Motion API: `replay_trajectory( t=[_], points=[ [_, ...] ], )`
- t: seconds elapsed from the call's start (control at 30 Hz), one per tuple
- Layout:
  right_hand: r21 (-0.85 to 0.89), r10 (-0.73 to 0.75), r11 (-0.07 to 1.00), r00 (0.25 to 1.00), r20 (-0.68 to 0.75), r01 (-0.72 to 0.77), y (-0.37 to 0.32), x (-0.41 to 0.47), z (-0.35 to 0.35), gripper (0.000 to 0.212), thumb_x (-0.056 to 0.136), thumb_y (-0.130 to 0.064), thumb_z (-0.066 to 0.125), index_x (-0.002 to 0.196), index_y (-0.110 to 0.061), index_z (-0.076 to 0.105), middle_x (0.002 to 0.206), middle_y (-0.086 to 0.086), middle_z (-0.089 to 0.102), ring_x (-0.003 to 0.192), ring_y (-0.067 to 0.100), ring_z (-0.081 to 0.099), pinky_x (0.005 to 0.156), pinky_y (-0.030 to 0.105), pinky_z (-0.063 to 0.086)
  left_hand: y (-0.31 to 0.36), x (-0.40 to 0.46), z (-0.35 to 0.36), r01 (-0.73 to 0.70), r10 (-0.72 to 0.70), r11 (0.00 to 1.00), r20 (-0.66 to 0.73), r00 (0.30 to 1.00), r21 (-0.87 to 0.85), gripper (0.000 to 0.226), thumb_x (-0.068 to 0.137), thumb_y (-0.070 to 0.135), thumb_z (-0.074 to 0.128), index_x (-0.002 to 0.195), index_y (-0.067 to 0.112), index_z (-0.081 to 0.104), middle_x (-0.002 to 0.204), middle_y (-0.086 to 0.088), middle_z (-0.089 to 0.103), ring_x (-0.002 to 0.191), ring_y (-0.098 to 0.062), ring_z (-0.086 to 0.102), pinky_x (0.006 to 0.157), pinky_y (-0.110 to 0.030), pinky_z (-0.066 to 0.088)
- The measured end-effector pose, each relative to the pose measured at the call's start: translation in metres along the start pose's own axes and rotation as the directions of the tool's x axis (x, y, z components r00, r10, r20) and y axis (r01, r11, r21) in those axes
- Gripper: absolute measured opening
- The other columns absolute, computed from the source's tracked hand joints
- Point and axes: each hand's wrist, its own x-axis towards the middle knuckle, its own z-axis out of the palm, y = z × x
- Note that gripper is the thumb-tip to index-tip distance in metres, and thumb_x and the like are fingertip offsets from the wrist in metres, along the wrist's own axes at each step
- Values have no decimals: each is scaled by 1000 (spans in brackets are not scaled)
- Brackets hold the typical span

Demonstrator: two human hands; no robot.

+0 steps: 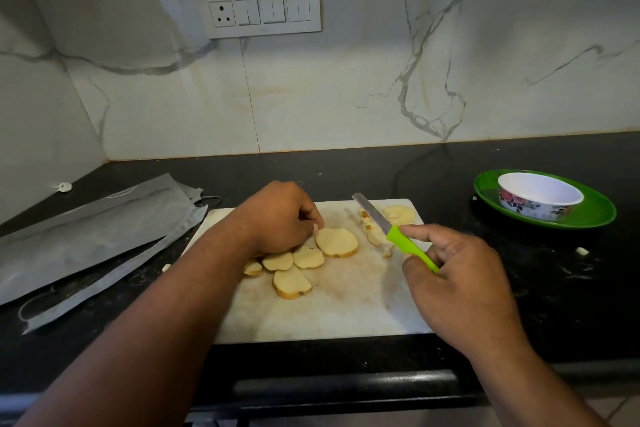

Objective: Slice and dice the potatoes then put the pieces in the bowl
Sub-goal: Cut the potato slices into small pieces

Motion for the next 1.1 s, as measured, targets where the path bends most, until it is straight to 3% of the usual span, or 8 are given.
replay_trajectory(
  t=[0.2, 0.33, 0.43, 0.77, 1.0, 1.1],
  points=[
    [-19, 7, 1000, 1000, 14, -7, -2, -1, -1, 36, 89, -18, 67, 120, -35, 69, 47, -7, 52, 38, 7, 44, 39, 27, 44, 2, 0, 2, 4, -4, 999, -5, 1000, -39, 28, 100, 11, 64, 113, 30, 80, 113, 18, 75, 99, 1, 66, 93, -19, 52],
    [-162, -14, 987, 999, 38, 20, -8, -6, 0, 37, 85, -28, 68, 121, -37, 69, 52, -15, 51, 41, 6, 49, 40, 15, 35, -6, -3, -2, 36, -36, 996, 2, 999, -77, 33, 98, 14, 70, 123, 36, 74, 98, 19, 74, 91, 4, 67, 83, -12, 47],
    [-291, -74, 953, 997, 32, 80, -14, -10, 2, 38, 81, -33, 65, 119, -38, 70, 64, -18, 62, 48, 3, 52, 45, 11, 34, -8, -3, -3, 54, -52, 994, 16, 998, -97, 43, 94, 8, 72, 125, 38, 72, 88, 20, 76, 84, 9, 68, 80, -11, 47],
    [-340, -103, 934, 994, 41, 111, -17, -13, 4, 34, 79, -36, 67, 111, -36, 74, 69, -18, 67, 56, -1, 52, 51, 8, 32, -4, 1, 2, 27, -25, 990, 11, 1000, -135, 44, 94, 12, 75, 128, 38, 70, 89, 18, 77, 86, 4, 70, 88, -16, 50],
    [-337, -96, 935, 994, 55, 109, -18, -13, 4, 35, 79, -36, 66, 113, -36, 74, 68, -19, 65, 55, -1, 51, 50, 9, 32, -3, 0, 1, 10, -10, 989, 7, 1000, -151, 39, 96, 20, 74, 128, 42, 69, 91, 20, 77, 91, 3, 69, 97, -23, 52],
    [-341, -84, 935, 995, 57, 98, -19, -12, 4, 34, 78, -36, 66, 112, -37, 74, 62, -18, 61, 54, 0, 51, 49, 10, 31, 3, -6, -2, 1, 4, 991, 40, 999, -132, 49, 88, 41, 81, 135, 39, 66, 104, 21, 75, 98, 3, 65, 98, -26, 50]
  ],
)
